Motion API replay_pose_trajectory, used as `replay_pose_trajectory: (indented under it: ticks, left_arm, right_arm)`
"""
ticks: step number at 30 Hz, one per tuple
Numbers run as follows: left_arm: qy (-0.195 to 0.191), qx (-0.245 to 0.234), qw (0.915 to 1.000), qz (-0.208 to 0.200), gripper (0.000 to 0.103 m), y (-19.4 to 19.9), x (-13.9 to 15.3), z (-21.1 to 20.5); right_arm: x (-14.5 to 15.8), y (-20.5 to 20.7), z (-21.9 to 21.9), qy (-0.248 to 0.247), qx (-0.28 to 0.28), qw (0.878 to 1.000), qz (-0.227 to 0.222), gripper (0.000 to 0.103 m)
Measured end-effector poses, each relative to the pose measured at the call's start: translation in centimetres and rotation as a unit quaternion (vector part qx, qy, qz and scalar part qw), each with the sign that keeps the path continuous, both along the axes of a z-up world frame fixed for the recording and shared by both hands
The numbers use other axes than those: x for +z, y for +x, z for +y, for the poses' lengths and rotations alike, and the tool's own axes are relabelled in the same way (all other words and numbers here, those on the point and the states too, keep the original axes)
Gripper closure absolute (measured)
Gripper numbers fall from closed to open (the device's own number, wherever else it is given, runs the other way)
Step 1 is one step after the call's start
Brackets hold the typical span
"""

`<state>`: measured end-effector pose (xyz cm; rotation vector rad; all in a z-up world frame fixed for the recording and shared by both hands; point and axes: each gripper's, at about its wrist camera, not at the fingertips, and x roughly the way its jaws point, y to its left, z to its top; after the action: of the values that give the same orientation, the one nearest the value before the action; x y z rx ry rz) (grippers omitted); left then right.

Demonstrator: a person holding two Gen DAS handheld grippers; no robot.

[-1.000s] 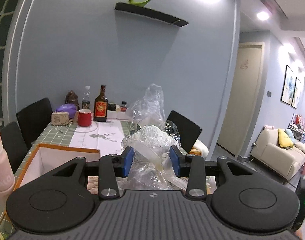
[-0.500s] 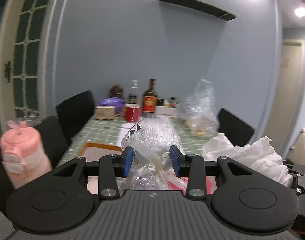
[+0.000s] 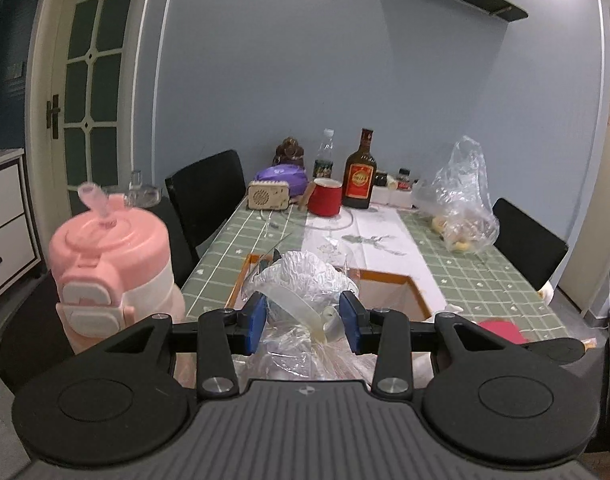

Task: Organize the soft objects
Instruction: 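Open the left tool over the orange box while the right tool releases the white plastic, then move both open tools back toward the yellow bread package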

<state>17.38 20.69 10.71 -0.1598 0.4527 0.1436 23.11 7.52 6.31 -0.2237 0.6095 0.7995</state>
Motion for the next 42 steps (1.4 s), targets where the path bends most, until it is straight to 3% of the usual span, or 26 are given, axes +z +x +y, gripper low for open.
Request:
replay_pose_trajectory:
  ticks: [4,9,11,13,18,24,34,38,42]
  left_arm:
    - [0.009,0.002,0.9997,0.020,0.058,1.1,-0.8,0.2]
    - [0.013,0.001,0.9988,0.047,0.058,2.5,-2.3,0.3]
    - [0.027,-0.002,0.9982,0.054,0.056,2.8,-2.8,0.0]
    - [0.044,-0.003,0.9975,0.054,0.051,3.1,-3.2,-0.4]
    - [0.051,-0.027,0.9971,0.050,0.014,2.7,-3.5,-1.4]
    - [0.079,-0.018,0.9959,0.040,0.014,1.3,-2.7,-2.3]
    - [0.052,-0.025,0.9982,0.013,0.016,-2.8,-1.4,-3.0]
    - [0.072,-0.038,0.9966,-0.013,0.020,-4.8,-1.3,-4.6]
    - [0.050,-0.052,0.9969,-0.031,0.020,-6.8,-1.6,-5.4]
  right_arm:
    - [-0.2,0.0,0.3,-0.001,-0.005,1.000,-0.008,0.071]
    - [0.3,-0.5,-0.1,-0.006,-0.013,0.999,-0.034,0.035]
    - [0.4,-0.5,-0.3,-0.009,-0.018,0.999,-0.047,0.029]
    - [0.6,-0.6,-0.7,-0.007,-0.021,0.999,-0.047,0.029]
    - [1.1,-1.5,-2.0,0.005,-0.017,0.999,-0.050,0.029]
    - [1.7,-2.6,-3.2,0.010,-0.015,0.998,-0.061,0.029]
    - [2.4,-5.1,-5.5,0.031,-0.031,0.997,-0.070,0.028]
    - [2.6,-6.7,-7.1,0.040,-0.043,0.995,-0.077,0.028]
    - [2.6,-8.8,-9.1,0.044,-0.057,0.994,-0.087,0.028]
